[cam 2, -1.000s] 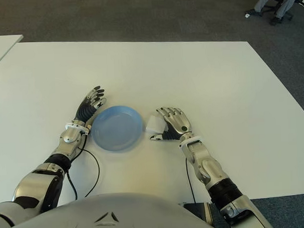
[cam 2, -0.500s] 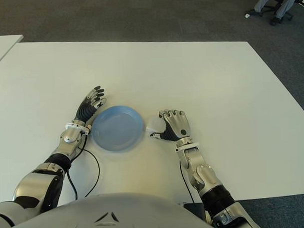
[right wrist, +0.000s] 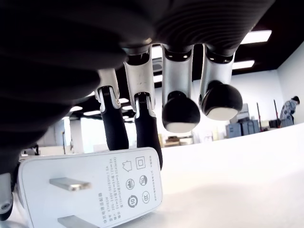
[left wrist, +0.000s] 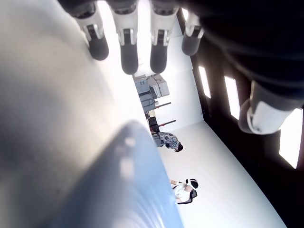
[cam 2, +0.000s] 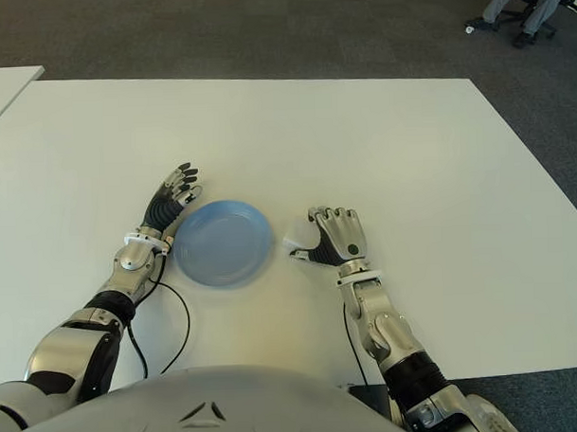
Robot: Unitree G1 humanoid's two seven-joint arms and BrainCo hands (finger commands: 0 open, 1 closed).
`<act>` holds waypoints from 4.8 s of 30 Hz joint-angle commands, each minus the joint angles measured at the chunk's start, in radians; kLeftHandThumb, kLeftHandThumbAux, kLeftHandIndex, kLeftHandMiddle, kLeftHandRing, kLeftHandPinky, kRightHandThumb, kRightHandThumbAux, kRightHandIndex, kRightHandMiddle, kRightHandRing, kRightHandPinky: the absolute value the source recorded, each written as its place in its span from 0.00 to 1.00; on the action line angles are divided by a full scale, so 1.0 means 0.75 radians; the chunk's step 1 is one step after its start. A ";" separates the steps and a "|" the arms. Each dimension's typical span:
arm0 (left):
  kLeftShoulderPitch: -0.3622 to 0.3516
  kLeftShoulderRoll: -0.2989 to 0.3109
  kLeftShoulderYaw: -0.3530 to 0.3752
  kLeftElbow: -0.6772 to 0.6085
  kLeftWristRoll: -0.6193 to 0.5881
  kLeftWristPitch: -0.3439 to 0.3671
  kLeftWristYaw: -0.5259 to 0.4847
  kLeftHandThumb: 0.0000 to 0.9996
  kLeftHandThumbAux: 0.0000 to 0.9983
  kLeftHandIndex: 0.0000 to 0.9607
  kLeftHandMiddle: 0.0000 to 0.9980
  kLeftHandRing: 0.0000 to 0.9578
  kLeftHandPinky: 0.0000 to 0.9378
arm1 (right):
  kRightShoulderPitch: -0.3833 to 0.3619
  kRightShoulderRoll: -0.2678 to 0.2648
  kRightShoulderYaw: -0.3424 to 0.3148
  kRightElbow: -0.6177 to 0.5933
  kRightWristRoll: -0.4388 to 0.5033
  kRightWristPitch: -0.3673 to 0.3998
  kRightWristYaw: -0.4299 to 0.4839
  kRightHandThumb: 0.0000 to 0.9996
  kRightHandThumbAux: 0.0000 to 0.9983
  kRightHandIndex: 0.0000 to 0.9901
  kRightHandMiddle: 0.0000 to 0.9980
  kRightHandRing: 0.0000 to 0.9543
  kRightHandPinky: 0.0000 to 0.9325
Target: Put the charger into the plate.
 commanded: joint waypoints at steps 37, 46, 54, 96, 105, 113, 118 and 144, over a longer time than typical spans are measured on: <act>0.070 -0.043 -0.020 0.082 0.030 0.076 -0.032 0.00 0.49 0.00 0.14 0.15 0.14 | -0.017 -0.050 -0.027 0.004 0.034 -0.096 -0.004 0.74 0.71 0.44 0.87 0.91 0.94; 0.067 -0.046 -0.017 0.087 0.025 0.090 -0.039 0.00 0.50 0.00 0.14 0.14 0.13 | -0.050 -0.060 -0.073 -0.128 0.024 -0.079 0.063 0.74 0.71 0.44 0.87 0.91 0.95; 0.061 -0.047 -0.011 0.100 0.020 0.087 -0.042 0.00 0.50 0.00 0.14 0.15 0.14 | -0.078 -0.041 -0.097 -0.188 0.002 -0.078 0.063 0.74 0.71 0.44 0.87 0.92 0.95; 0.044 -0.092 0.064 0.122 -0.031 0.106 -0.010 0.00 0.50 0.02 0.17 0.18 0.16 | -0.254 0.117 0.018 -0.215 -0.077 -0.137 0.143 0.74 0.71 0.44 0.87 0.91 0.95; 0.036 -0.112 0.102 0.126 -0.074 0.095 -0.062 0.00 0.51 0.02 0.18 0.18 0.17 | -0.292 0.186 0.101 -0.163 -0.097 -0.130 0.204 0.74 0.71 0.44 0.87 0.91 0.95; 0.039 -0.135 0.134 0.115 -0.115 0.084 -0.084 0.00 0.51 0.00 0.20 0.21 0.21 | -0.309 0.255 0.153 -0.112 -0.108 -0.101 0.251 0.74 0.71 0.45 0.85 0.90 0.95; 0.047 -0.151 0.163 0.105 -0.147 0.071 -0.112 0.00 0.51 0.00 0.20 0.21 0.21 | -0.327 0.308 0.190 -0.041 -0.107 -0.092 0.226 0.74 0.71 0.45 0.85 0.90 0.94; 0.051 -0.160 0.178 0.083 -0.128 0.061 -0.121 0.00 0.50 0.00 0.18 0.18 0.13 | -0.360 0.424 0.235 0.117 -0.053 -0.076 0.193 0.73 0.71 0.45 0.83 0.87 0.88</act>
